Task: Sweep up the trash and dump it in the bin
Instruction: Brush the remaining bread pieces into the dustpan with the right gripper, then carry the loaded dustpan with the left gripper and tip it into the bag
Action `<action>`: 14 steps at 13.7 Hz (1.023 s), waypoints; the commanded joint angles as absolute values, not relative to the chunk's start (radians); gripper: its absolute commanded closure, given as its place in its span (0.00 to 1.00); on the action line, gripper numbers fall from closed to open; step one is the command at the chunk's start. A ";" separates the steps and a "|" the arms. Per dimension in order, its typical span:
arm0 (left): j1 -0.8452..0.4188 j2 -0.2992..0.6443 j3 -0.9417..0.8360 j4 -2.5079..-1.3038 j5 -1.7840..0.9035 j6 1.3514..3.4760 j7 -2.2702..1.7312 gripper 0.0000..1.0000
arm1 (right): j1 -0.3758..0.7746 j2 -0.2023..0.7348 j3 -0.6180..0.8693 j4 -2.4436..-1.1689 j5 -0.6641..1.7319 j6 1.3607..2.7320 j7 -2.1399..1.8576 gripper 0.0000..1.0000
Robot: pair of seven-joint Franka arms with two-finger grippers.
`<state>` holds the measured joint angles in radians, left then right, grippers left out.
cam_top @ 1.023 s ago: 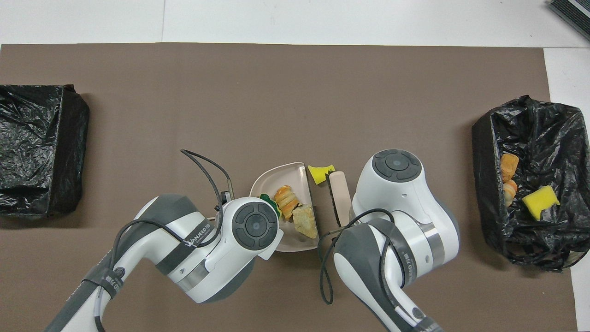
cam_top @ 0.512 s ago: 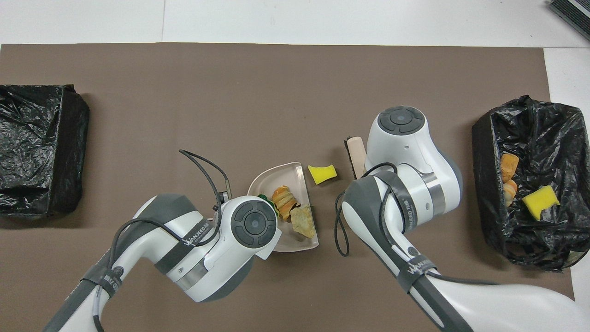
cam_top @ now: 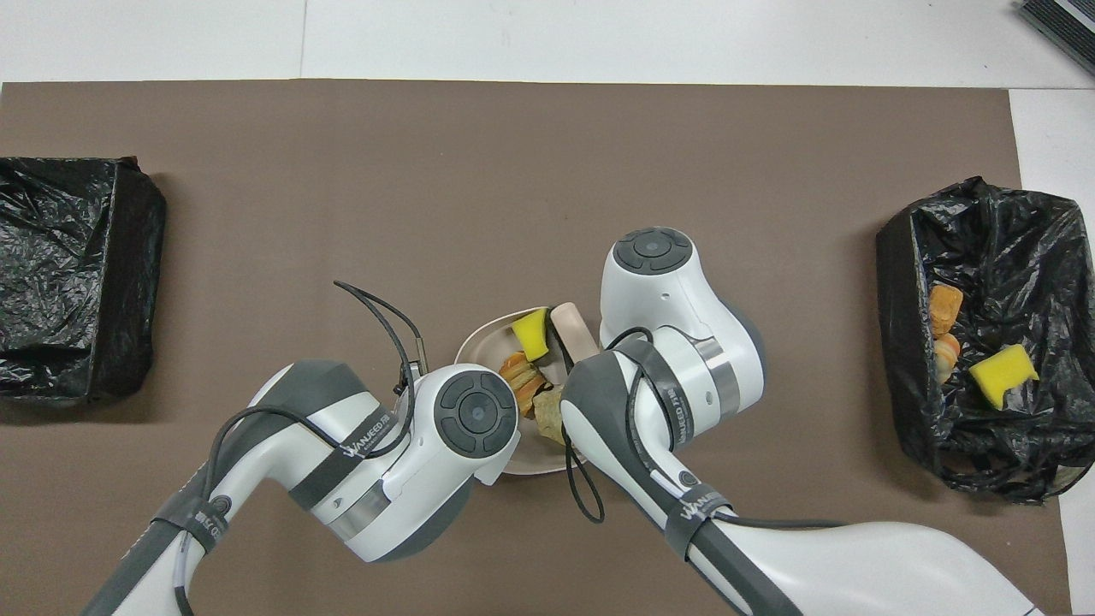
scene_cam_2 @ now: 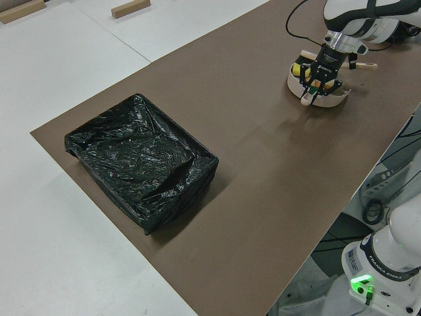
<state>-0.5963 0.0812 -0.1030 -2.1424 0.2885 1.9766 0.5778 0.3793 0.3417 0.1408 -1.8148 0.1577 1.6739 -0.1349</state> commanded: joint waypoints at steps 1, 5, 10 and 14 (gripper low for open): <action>-0.597 0.072 -0.101 -2.146 0.302 1.945 0.577 1.00 | 0.353 0.296 0.149 -1.876 0.230 1.660 -0.332 1.00; -0.592 0.072 -0.101 -2.148 0.302 1.950 0.578 1.00 | 0.302 0.270 0.146 -1.884 0.227 1.618 -0.390 1.00; -0.586 0.075 -0.100 -2.148 0.302 1.962 0.577 1.00 | 0.173 0.227 0.141 -1.879 0.154 1.520 -0.356 1.00; -0.571 0.081 -0.098 -2.140 0.305 1.968 0.580 1.00 | 0.066 0.187 0.138 -1.870 0.072 1.505 -0.351 1.00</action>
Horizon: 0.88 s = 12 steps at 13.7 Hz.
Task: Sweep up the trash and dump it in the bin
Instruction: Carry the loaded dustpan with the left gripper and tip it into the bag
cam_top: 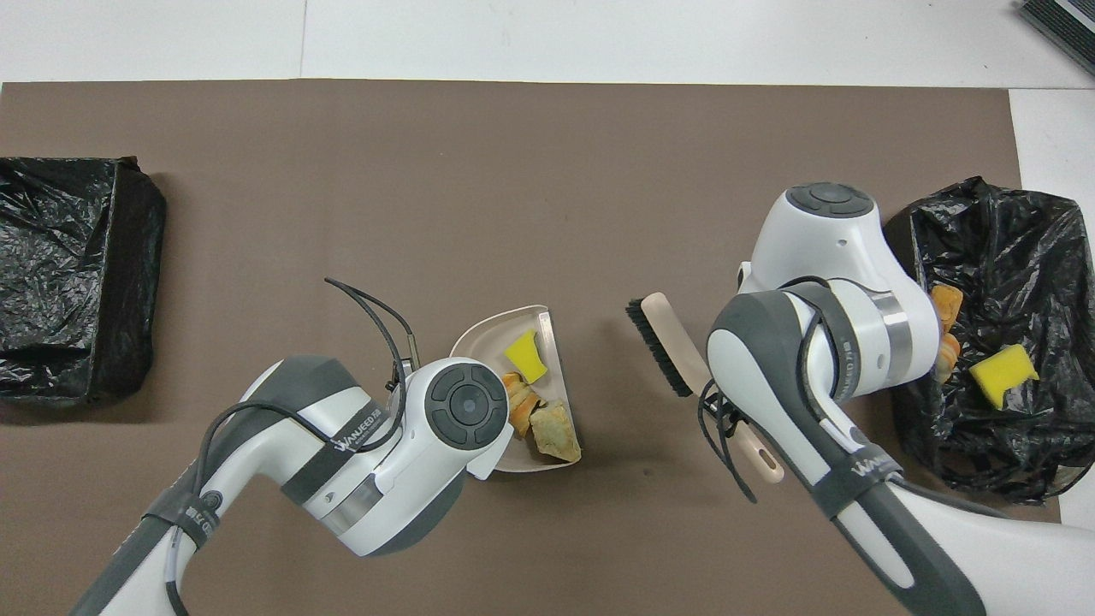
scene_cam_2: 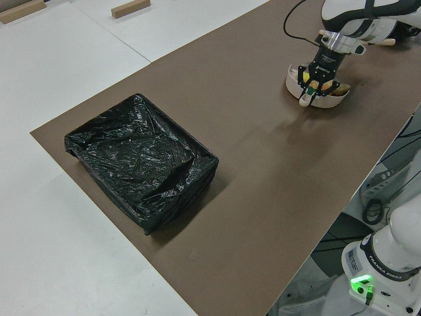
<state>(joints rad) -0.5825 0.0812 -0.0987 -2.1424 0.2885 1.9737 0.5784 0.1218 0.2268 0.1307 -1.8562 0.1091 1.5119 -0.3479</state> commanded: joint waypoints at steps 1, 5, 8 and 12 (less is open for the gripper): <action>-0.569 0.080 -0.098 -2.138 0.305 1.967 0.587 1.00 | 0.048 0.180 0.138 -1.867 0.057 1.506 -0.342 1.00; -0.514 0.054 -0.084 -2.093 0.304 1.951 0.800 1.00 | 0.032 0.131 0.146 -1.908 0.055 1.511 -0.085 1.00; -0.398 -0.049 -0.080 -2.092 0.305 1.931 0.972 1.00 | 0.080 0.107 0.147 -1.947 0.060 1.549 0.020 1.00; -0.191 -0.095 -0.080 -2.063 0.301 1.947 1.124 1.00 | 0.210 0.077 0.149 -1.967 0.081 1.554 0.158 1.00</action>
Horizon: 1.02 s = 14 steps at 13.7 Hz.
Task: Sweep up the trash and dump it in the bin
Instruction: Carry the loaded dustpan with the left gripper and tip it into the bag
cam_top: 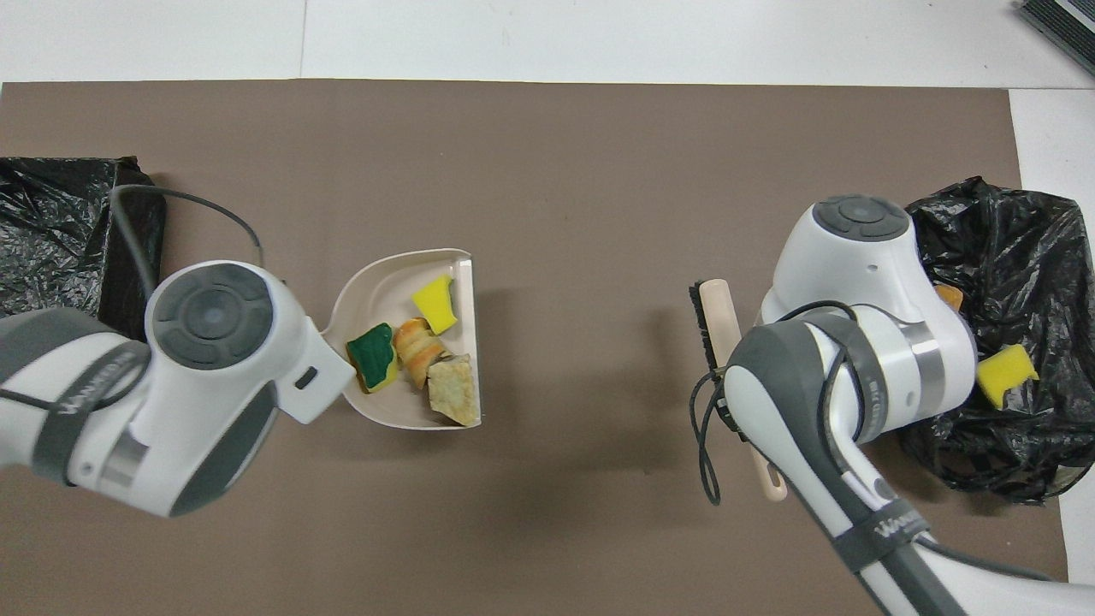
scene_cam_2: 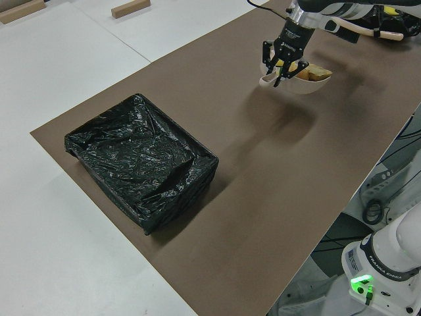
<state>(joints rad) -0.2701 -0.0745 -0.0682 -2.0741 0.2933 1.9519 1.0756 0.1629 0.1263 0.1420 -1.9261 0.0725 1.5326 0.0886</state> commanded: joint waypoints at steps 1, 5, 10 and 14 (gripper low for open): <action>-0.142 -0.089 -0.078 -2.040 0.293 1.948 1.127 1.00 | 0.242 0.068 0.149 -1.980 0.118 1.554 0.178 1.00; 0.026 -0.054 -0.077 -1.948 0.265 1.971 1.232 1.00 | 0.397 0.008 0.149 -2.026 0.257 1.563 0.361 1.00; 0.222 0.012 -0.075 -1.853 0.276 2.066 1.391 1.00 | 0.578 -0.005 0.149 -2.092 0.331 1.676 0.553 1.00; 0.372 0.122 -0.074 -1.686 0.290 2.105 1.632 1.00 | 0.681 0.083 0.149 -2.114 0.391 1.808 0.614 1.00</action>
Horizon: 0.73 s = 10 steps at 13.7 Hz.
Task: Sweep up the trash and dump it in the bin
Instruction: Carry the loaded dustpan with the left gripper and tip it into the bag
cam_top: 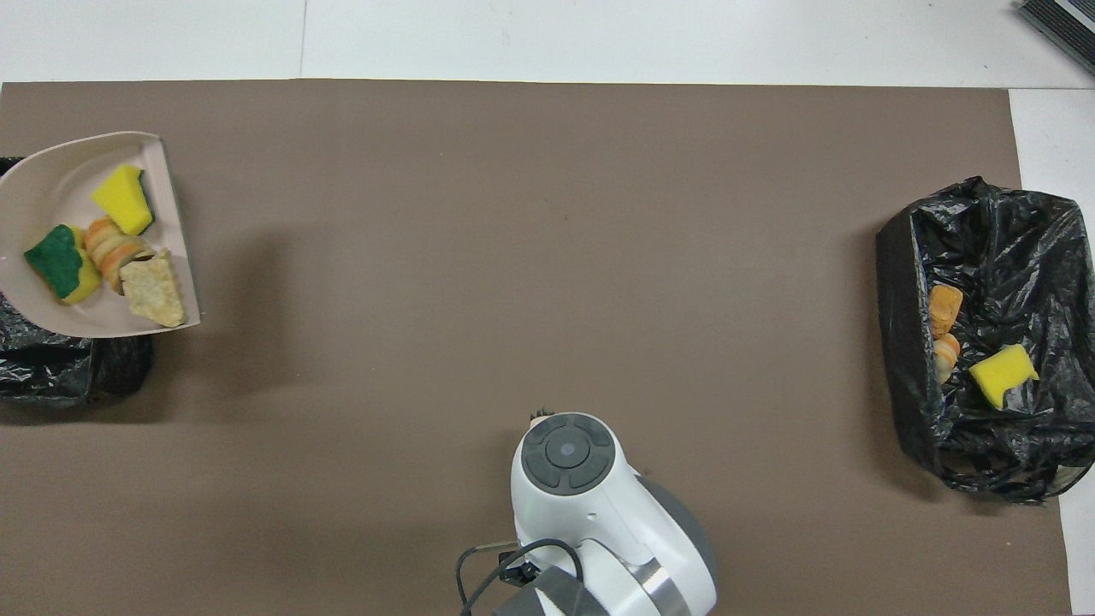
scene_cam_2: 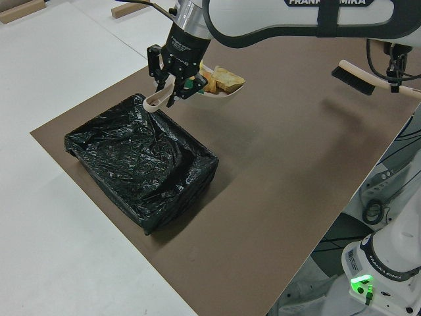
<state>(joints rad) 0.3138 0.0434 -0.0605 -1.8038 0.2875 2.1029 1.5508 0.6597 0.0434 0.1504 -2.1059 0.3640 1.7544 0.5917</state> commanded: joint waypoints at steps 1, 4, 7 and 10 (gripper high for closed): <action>0.409 0.159 -0.074 -1.634 0.328 2.109 1.667 1.00 | 0.693 0.104 0.149 -2.118 0.393 1.836 0.617 1.00; 0.426 0.215 -0.072 -1.565 0.516 2.147 1.741 1.00 | 0.698 0.115 0.149 -2.144 0.394 1.859 0.614 1.00; 0.423 0.222 -0.072 -1.565 0.685 2.168 1.730 1.00 | 0.696 0.107 0.149 -2.161 0.425 1.865 0.612 1.00; 0.403 0.242 -0.071 -1.566 0.888 2.164 1.643 1.00 | 0.696 0.118 0.147 -2.142 0.420 1.848 0.589 0.00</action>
<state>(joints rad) 0.4220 0.2175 -0.0772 -1.5942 0.7848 2.1612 1.6940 0.7011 0.1348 0.1479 -2.1355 0.3951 1.8469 0.6036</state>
